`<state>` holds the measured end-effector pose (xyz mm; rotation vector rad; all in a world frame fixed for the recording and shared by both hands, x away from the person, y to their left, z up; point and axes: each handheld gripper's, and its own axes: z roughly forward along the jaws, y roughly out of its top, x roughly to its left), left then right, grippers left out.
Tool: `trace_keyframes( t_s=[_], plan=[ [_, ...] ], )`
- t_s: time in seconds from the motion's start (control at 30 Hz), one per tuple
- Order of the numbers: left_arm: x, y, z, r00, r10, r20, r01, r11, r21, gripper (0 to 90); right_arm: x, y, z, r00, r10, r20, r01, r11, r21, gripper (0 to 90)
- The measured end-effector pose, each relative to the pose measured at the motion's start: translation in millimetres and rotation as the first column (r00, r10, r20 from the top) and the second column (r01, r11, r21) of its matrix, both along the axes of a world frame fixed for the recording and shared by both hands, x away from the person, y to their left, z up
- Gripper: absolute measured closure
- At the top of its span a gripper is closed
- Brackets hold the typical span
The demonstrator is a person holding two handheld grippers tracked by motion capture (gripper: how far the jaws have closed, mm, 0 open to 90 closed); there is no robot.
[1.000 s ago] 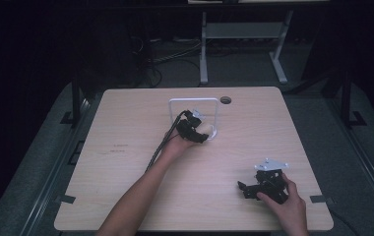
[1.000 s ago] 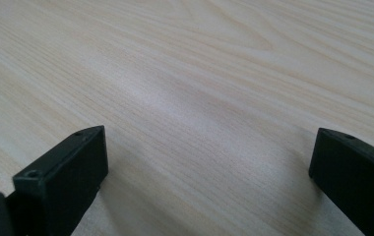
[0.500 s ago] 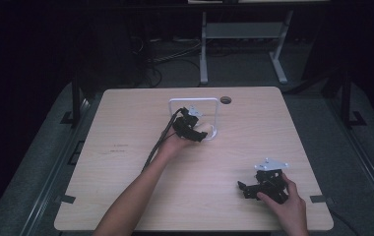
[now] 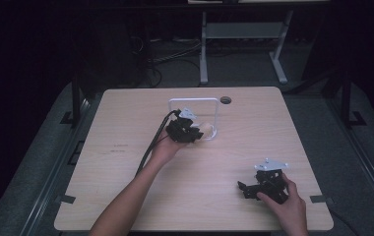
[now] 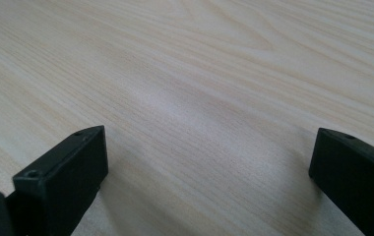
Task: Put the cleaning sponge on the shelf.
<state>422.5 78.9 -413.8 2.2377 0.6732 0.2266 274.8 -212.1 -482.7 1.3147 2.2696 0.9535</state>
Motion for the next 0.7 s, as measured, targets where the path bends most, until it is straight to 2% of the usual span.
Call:
trace_keyframes(
  t_s=[0.07, 0.17, 0.27, 0.3, 0.4, 0.57, 0.7],
  plan=[
    [-3.6, -1.6, -3.5, 0.9994, -0.022, -0.027, 0.022, 0.9997, -0.007, 83.5, 0.0, 0.0, 0.0, 1.0000, 0.000, 0.000, 0.000, 1.000, 0.000, 1.0],
    [-6.8, -3.8, -8.5, 0.9982, -0.038, -0.047, 0.037, 0.9993, -0.006, 89.9, 0.1, -0.1, -0.1, 1.0000, 0.000, 0.001, 0.000, 1.000, -0.002, 1.0],
    [-12.8, -8.3, -21.2, 0.9955, -0.064, -0.070, 0.064, 0.9979, 0.003, 90.0, 0.1, -0.1, 0.0, 1.0000, 0.000, 0.001, 0.000, 1.000, -0.003, 1.0],
    [-12.8, -8.3, -21.2, 0.9955, -0.064, -0.070, 0.064, 0.9979, 0.003, 90.0, 0.1, -0.1, 0.0, 1.0000, 0.000, 0.001, 0.000, 1.000, -0.003, 1.0],
    [-14.8, -12.6, -33.3, 0.9943, -0.074, -0.078, 0.075, 0.9969, 0.022, 90.0, 0.1, -0.1, 0.0, 1.0000, 0.000, 0.001, 0.000, 1.000, -0.002, 1.0],
    [-13.1, -15.2, -42.5, 0.9940, -0.066, -0.087, 0.069, 0.9969, 0.038, 90.0, 0.1, -0.1, 0.0, 1.0000, 0.000, 0.001, 0.000, 1.000, -0.002, 1.0],
    [-9.6, -15.9, -49.0, 0.9954, -0.037, -0.088, 0.040, 0.9986, 0.033, 90.0, 0.1, -0.1, -0.1, 1.0000, 0.000, 0.001, 0.000, 1.000, -0.002, 1.0]
  ],
)
